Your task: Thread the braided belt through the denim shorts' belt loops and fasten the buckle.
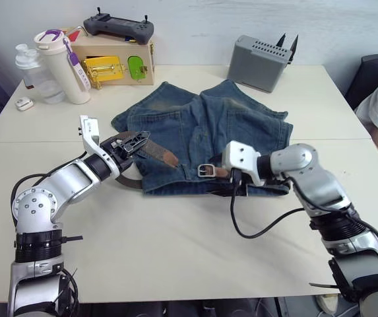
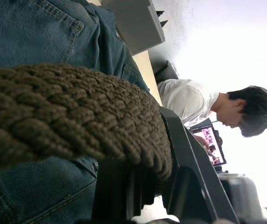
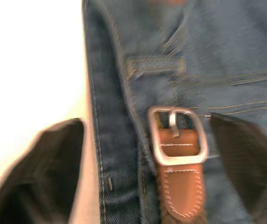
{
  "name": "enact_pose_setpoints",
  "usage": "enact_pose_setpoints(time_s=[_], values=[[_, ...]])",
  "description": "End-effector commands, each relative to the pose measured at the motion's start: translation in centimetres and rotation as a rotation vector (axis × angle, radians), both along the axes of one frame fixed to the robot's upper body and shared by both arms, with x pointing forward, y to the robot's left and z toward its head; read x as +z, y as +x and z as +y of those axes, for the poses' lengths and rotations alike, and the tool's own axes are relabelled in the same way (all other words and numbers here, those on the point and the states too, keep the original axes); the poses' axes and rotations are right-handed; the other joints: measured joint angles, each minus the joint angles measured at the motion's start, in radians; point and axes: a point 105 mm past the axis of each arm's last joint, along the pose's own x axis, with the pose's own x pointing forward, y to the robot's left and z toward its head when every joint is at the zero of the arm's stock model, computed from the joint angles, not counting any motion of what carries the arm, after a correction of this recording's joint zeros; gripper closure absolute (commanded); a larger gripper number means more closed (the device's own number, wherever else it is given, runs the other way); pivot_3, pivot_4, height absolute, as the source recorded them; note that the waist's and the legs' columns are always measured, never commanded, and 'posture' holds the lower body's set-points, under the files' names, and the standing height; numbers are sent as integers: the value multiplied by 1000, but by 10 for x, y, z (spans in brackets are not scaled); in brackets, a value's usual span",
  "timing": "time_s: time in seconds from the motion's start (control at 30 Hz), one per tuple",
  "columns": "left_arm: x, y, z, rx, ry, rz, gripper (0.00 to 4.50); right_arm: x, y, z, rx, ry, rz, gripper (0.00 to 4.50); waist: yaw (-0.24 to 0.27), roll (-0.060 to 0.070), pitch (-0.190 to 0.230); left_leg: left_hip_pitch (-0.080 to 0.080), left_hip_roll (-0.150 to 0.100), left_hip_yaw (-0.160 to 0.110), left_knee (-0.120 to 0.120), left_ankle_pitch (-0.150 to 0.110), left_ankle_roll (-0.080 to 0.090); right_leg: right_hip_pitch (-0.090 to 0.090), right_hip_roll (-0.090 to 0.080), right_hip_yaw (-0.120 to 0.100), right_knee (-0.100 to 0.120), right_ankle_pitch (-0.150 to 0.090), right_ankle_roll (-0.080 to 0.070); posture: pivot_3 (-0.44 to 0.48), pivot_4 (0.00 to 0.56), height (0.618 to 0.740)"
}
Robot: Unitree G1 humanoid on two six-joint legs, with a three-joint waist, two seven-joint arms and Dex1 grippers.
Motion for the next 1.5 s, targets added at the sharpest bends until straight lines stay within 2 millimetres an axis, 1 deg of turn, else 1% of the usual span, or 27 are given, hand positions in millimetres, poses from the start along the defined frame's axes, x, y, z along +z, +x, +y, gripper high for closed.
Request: enact_pose_setpoints(time_s=[0.03, 0.07, 0.17, 0.23, 0.3, 0.37, 0.4, 0.43, 0.47, 0.5, 0.57, 0.6, 0.67, 0.7, 0.77, 0.83, 0.9, 0.97, 1.03, 1.1, 1.3, 1.5], values=[[14, -5, 4, 7, -3, -69, 4500, 29, -2, 18, -11, 189, 30, 62, -1, 0, 0, 0, 0, 0, 0, 0, 0, 0, 0, 0, 0, 0, 0, 0, 150, 736], [15, -5, 4, 10, -3, -70, 4500, 29, -2, 20, -16, 205, 50, 62, 0, 0, 0, 0, 0, 0, 0, 0, 0, 0, 0, 0, 1, 0, 0, 0, 150, 736], [19, -2, 14, 49, -24, -73, 4500, 9, -1, 36, -36, 247, 136, 887, 3, 0, 0, 0, 0, -1, 0, 0, -1, 0, 0, -1, 1, 0, 0, 0, 150, 736], [24, 0, 22, 78, -52, -79, 4500, 0, 1, 46, -48, 257, 153, 1773, 2, 0, 0, -1, 0, -1, 0, 0, 0, -1, 0, -1, 0, 0, 0, 0, 150, 736], [29, 1, 28, 97, -83, -85, 4500, -8, 3, 52, -62, 241, 146, 2812, 2, 0, 0, -3, 0, -1, 0, 0, 0, -3, -1, -1, 0, 0, 0, 0, 150, 736], [31, 1, 30, 103, -97, -86, 4500, -14, 6, 56, -70, 229, 139, 3725, 3, 0, 0, -4, 0, -1, 0, 0, 0, -4, -1, -1, 0, 0, 0, 0, 150, 736], [31, 1, 31, 103, -96, -86, 4500, -16, 6, 59, -69, 225, 140, 4299, 3, 0, 0, -4, 0, -1, 0, 0, 0, -4, -1, -1, 0, 0, 0, 0, 150, 736], [31, 0, 31, 101, -90, -84, 4500, -23, 6, 62, -65, 206, 148, 4440, 2, 0, 0, -4, 0, -1, 0, 0, 0, -4, -1, -1, 0, 0, 0, 0, 150, 736], [30, 0, 31, 100, -86, -82, 4500, -27, 6, 64, -62, 193, 152, 4440, 2, 0, 0, -4, 0, -1, 0, 0, 0, -4, -1, -1, 0, 0, 0, 0, 150, 736], [30, 0, 30, 98, -84, -80, 4500, -37, 8, 65, -79, 154, 155, 4440, 2, 0, 0, -4, 0, -1, 0, 0, 0, -4, -1, -1, 0, 0, 0, 0, 150, 736], [28, 0, 29, 95, -81, -75, 4500, -61, 10, 62, -94, 17, 134, 4440, 0, 0, 0, -4, 0, -1, 0, 0, 0, -4, -1, -1, 0, 0, 0, 0, 150, 736], [27, -1, 28, 92, -78, -74, 4500, -69, 10, 61, -97, -28, 121, 4440, 0, 0, 0, -4, 0, -1, 0, 0, 0, -4, -1, -1, 0, 0, 0, 0, 150, 736], [27, -1, 27, 88, -76, -74, 4500, -74, 9, 61, -97, -50, 118, 4440, 1, 0, 0, -4, 0, -1, 0, 0, 0, -4, -1, -1, 0, 0, 0, 0, 150, 736], [26, -1, 26, 86, -75, -73, 4500, -74, 9, 62, -96, -53, 116, 4440, 1, 0, 0, -4, 0, -1, 0, 0, 0, -4, -1, -1, 0, 0, 0, 0, 150, 736], [25, -1, 25, 80, -71, -70, 4500, -67, 8, 65, -83, -22, 109, 4440, 0, -1, -1, -3, 0, -1, 1, 0, 0, -3, 0, -1, 1, 0, 0, 0, 150, 736], [24, -1, 23, 68, -62, -67, 4500, -46, 6, 66, -53, 68, 103, 4440, 1, -1, -1, -3, 0, -1, 1, 0, 0, -3, 0, -1, 1, 0, 0, 0, 150, 736], [22, -2, 20, 58, -60, -63, 4500, -17, 9, 57, -40, 168, 88, 4440, 2, -1, -1, -3, 0, -1, 1, 0, 0, -3, -1, -1, 2, 0, 0, 0, 150, 736], [21, -3, 19, 54, -56, -61, 4500, -6, 13, 48, -52, 193, 76, 4440, 3, -1, -1, -3, 0, -1, 1, 0, 0, -3, -1, -1, 2, 0, 0, 0, 150, 736], [18, -3, 17, 49, -52, -55, 4500, -10, 21, 36, -77, 137, 59, 4440, 3, -1, -1, -4, 0, -1, 1, 0, 0, -3, -1, -1, 1, 0, 0, 0, 150, 736], [16, -3, 15, 42, -48, -49, 4500, -20, 25, 31, -95, 70, 84, 4440, 2, -1, -1, -4, 0, -1, 0, 0, 1, -3, -1, -1, 0, 0, 0, 0, 150, 736], [15, -2, 12, 38, -44, -50, 4500, -40, 26, 41, -52, -31, 120, 4440, -3, -1, 0, -4, 0, -1, 0, 0, 0, -4, 0, -1, 0, 0, 0, 0, 150, 736], [15, -4, 14, 45, -42, -51, 4500, -48, 27, 52, -16, -50, 130, 4440, 1, -1, 0, -4, 0, -1, 1, 0, 0, -4, 0, -1, 1, 0, 0, 0, 150, 736]])
